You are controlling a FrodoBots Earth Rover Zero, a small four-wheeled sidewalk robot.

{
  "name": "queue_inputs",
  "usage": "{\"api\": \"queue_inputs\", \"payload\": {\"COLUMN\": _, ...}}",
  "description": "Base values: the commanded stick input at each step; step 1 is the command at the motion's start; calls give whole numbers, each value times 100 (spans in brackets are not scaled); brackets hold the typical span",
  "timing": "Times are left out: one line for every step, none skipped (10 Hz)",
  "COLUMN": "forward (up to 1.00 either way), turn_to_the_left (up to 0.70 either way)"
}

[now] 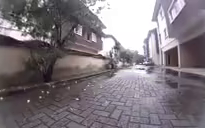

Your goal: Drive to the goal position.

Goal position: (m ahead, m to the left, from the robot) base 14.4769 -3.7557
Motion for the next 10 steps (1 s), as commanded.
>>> {"api": "queue_inputs", "payload": {"forward": 0, "turn_to_the_left": 0}}
{"api": "queue_inputs", "payload": {"forward": 0, "turn_to_the_left": 0}}
{"api": "queue_inputs", "payload": {"forward": 0, "turn_to_the_left": 0}}
{"api": "queue_inputs", "payload": {"forward": 0, "turn_to_the_left": 0}}
{"api": "queue_inputs", "payload": {"forward": 40, "turn_to_the_left": 0}}
{"api": "queue_inputs", "payload": {"forward": 70, "turn_to_the_left": 0}}
{"api": "queue_inputs", "payload": {"forward": 70, "turn_to_the_left": 0}}
{"api": "queue_inputs", "payload": {"forward": 70, "turn_to_the_left": 0}}
{"api": "queue_inputs", "payload": {"forward": 70, "turn_to_the_left": 0}}
{"api": "queue_inputs", "payload": {"forward": 70, "turn_to_the_left": 0}}
